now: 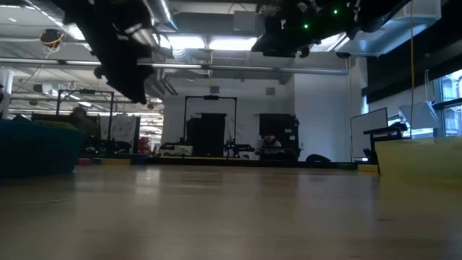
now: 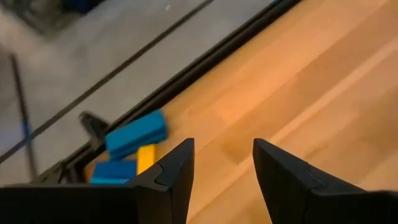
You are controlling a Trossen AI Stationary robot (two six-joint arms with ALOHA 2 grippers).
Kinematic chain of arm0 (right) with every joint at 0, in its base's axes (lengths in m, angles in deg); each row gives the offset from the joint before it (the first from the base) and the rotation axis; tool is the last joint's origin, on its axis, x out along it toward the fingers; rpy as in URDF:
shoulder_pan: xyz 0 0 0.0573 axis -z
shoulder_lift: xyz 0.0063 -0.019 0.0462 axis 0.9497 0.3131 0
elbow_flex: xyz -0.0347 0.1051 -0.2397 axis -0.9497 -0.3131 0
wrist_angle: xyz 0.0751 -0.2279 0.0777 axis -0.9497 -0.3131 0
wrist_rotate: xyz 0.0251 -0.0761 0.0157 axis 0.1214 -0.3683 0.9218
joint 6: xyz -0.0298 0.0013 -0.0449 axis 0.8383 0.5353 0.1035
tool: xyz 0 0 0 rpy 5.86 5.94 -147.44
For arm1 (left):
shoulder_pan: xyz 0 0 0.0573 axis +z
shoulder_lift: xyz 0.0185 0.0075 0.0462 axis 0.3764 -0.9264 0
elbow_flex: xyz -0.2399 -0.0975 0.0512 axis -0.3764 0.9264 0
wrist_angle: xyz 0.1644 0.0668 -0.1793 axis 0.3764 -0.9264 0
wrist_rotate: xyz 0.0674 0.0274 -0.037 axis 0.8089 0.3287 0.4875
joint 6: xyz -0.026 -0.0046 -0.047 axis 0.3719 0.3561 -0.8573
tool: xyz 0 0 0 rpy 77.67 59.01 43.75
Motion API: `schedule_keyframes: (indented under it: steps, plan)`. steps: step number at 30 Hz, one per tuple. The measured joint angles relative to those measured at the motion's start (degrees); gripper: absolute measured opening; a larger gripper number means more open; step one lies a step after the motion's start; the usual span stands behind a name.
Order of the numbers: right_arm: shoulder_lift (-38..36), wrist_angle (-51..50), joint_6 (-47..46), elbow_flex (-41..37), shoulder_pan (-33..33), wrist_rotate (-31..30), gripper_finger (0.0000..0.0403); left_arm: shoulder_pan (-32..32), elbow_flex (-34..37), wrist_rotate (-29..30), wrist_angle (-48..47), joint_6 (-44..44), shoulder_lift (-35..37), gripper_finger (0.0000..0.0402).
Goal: Sort blocks by size
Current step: Put the yellow rectangular block into the yellow bin
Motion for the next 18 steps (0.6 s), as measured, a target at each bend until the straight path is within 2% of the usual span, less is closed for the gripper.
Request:
schedule_keyframes:
  steps: [4, 11, 18]
  plan:
    - [0.0, 1.6, 0.0, 0.0, 0.0, 3.8, 0.0276, 3.4, -1.1, 0.0, -3.0, -0.1, -3.9, 0.0148]
    - [0.0, 2.4, 0.0, 0.3, 0.0, 3.8, 0.0276, 6.2, -1.3, -0.5, -4.0, -1.8, -7.6, 0.0148]
    - [0.0, 2.1, 0.0, 0.4, 0.0, 3.8, 0.0276, 10.1, -1.3, -4.2, -3.9, -2.2, -10.6, 0.0148]
